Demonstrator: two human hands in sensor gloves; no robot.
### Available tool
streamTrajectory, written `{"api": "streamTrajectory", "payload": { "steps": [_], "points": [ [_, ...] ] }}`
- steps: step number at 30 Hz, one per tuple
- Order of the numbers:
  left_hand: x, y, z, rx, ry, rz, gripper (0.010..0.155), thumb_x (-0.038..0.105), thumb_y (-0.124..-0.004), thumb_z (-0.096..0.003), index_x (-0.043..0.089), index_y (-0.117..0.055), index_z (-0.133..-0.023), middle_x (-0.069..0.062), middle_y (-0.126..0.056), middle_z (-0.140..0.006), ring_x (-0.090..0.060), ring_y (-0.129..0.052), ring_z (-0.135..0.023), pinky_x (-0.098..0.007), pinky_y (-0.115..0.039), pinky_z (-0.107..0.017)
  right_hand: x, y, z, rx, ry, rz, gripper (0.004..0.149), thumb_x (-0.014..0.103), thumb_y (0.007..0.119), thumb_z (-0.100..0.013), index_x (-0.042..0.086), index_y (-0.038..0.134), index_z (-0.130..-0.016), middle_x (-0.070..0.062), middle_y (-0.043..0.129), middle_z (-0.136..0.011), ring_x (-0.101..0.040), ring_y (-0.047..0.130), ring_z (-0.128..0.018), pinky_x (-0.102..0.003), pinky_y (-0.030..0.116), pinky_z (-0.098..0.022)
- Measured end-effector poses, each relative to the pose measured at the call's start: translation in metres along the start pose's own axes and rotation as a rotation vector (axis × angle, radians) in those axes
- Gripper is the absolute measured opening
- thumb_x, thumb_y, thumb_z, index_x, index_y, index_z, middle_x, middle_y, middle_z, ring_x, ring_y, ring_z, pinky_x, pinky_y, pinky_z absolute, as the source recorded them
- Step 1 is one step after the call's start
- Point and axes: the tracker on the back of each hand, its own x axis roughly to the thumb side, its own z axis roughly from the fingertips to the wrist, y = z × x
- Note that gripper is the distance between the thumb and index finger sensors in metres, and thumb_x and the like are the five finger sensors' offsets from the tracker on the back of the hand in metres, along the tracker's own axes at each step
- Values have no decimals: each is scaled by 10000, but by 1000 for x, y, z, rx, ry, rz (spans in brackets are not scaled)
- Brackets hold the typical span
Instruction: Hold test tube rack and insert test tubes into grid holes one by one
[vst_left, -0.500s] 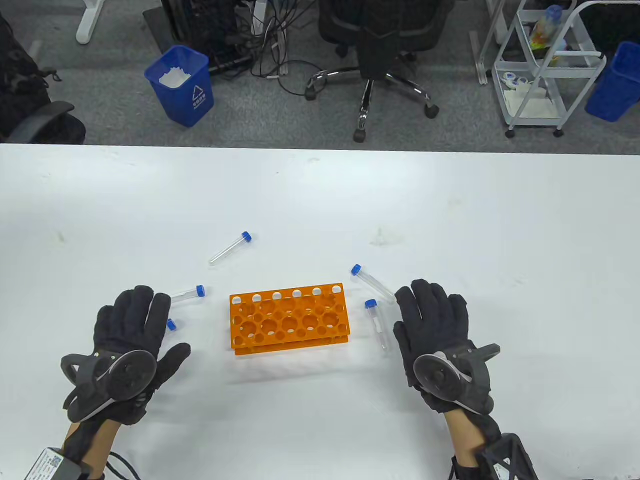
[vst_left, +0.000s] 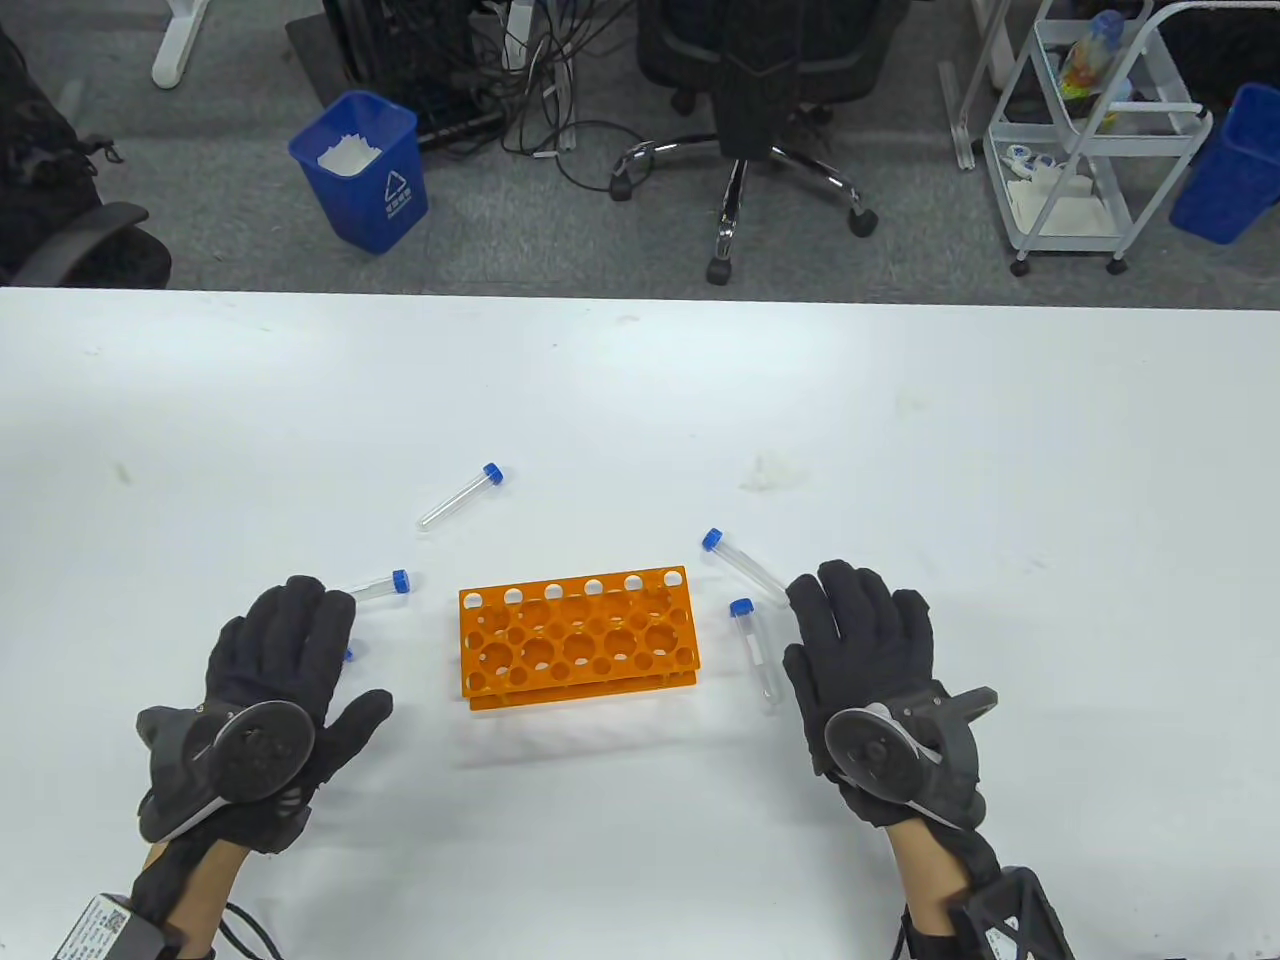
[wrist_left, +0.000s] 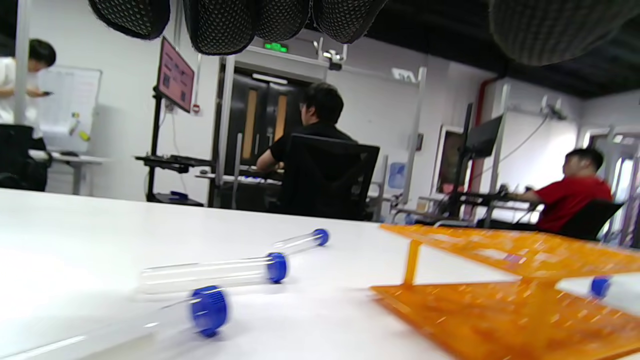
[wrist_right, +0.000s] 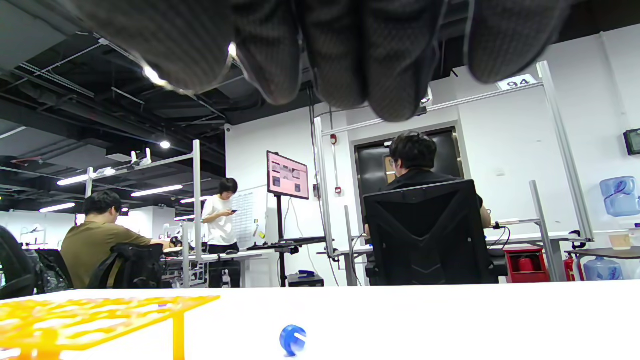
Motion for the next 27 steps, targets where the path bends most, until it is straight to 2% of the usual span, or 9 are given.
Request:
{"api": "streamTrajectory", "payload": {
  "steps": [3, 6, 8, 12, 16, 17, 19, 20, 27],
  "points": [
    [10, 4, -4, 24, 1, 133, 870, 703, -684, -362, 264, -474, -1083, -121, -455, -1133, -397, -697, -1025, -602, -645, -715, 2, -1, 0, -2, -5, -4, 592, 403, 733, -446, 175, 664, -988, -209, 656, -1079, -503, 719, -935, -782, 568, -619],
    [22, 1, -14, -39, 8, 274, 864, 689, -687, -372, 248, -471, -1083, -104, -520, -1115, -381, -811, -949, -564, -723, -671, 2, 0, 0, 2, -10, -10, 589, 403, 733, -446, 174, 670, -984, -208, 661, -1075, -503, 726, -930, -780, 574, -617],
    [27, -5, -19, -101, 70, 337, 862, 676, -695, -382, 228, -469, -1082, -108, -548, -1100, -374, -861, -900, -539, -762, -635, 3, 0, 1, 8, -11, -11, 588, 403, 732, -446, 174, 671, -984, -208, 664, -1074, -502, 729, -930, -779, 577, -616],
    [33, -22, -30, -225, 283, 467, 835, 641, -716, -398, 171, -530, -1063, -139, -620, -1056, -376, -920, -821, -515, -799, -588, 2, -1, 1, 8, -13, -20, 582, 402, 732, -446, 175, 679, -979, -208, 673, -1070, -502, 738, -922, -777, 582, -615],
    [35, -39, -40, -325, 407, 353, 827, 635, -721, -406, 107, -607, -1032, -170, -705, -999, -360, -992, -729, -481, -851, -528, 2, 0, 1, 21, -22, -20, 577, 403, 731, -447, 174, 689, -974, -206, 680, -1067, -501, 745, -919, -775, 588, -614],
    [35, -44, -43, -349, 454, 299, 787, 639, -721, -404, 143, -642, -1010, -179, -742, -973, -351, -1018, -689, -466, -870, -503, 2, 1, 1, 25, -24, -21, 575, 403, 731, -447, 173, 692, -973, -206, 683, -1065, -500, 747, -918, -774, 588, -615],
    [35, -55, -48, -419, 522, 296, 762, 636, -728, -404, 140, -683, -981, -171, -778, -945, -324, -1044, -648, -446, -887, -471, 3, 1, 1, 33, -29, -22, 572, 402, 732, -447, 174, 697, -970, -205, 687, -1064, -500, 748, -917, -774, 590, -614],
    [35, -60, -49, -449, 561, 306, 778, 634, -734, -402, 97, -714, -964, -170, -794, -933, -328, -1058, -625, -444, -898, -454, 3, 1, 1, 34, -30, -23, 569, 403, 730, -447, 174, 701, -968, -204, 689, -1063, -500, 750, -916, -774, 592, -613],
    [34, -81, -61, -505, 677, 304, 622, 627, -772, -390, 170, -880, -798, -145, -921, -829, -300, -1136, -506, -416, -958, -355, 3, 1, 1, 55, -37, -23, 568, 405, 729, -448, 174, 704, -966, -205, 691, -1062, -499, 752, -915, -771, 594, -614]
  ]
}}
